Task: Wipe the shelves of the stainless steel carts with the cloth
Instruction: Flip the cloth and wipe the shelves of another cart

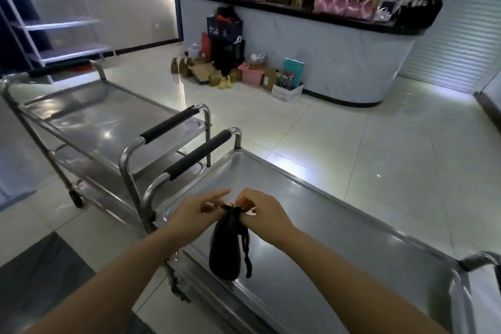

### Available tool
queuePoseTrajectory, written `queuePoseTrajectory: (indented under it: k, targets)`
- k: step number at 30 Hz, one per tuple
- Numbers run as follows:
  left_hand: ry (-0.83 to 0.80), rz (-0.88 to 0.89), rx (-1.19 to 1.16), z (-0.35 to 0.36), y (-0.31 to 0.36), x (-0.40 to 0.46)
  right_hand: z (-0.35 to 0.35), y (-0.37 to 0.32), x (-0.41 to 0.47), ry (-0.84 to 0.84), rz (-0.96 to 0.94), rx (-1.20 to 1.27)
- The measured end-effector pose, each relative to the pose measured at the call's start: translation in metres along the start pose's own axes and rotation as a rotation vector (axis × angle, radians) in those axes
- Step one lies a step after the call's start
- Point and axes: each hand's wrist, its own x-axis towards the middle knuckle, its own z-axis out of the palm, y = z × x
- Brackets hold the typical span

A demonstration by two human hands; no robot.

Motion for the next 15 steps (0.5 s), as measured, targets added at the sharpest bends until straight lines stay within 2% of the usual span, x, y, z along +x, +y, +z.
queuePoseTrajectory:
  k: [4, 7, 15]
  targets:
    - [0.024, -0.099, -0.050, -0.016, -0.001, 0.017, 0.005, -0.005, 0.013, -0.077, -0.025, 0.021]
    - [0.024, -0.209, -0.048, -0.032, -0.011, 0.022, 0.019, -0.022, 0.021, -0.036, 0.000, 0.051]
    - [-0.308, -0.289, -0.131, -0.108, -0.073, -0.038, 0.094, -0.077, 0.024, 0.151, 0.183, 0.080]
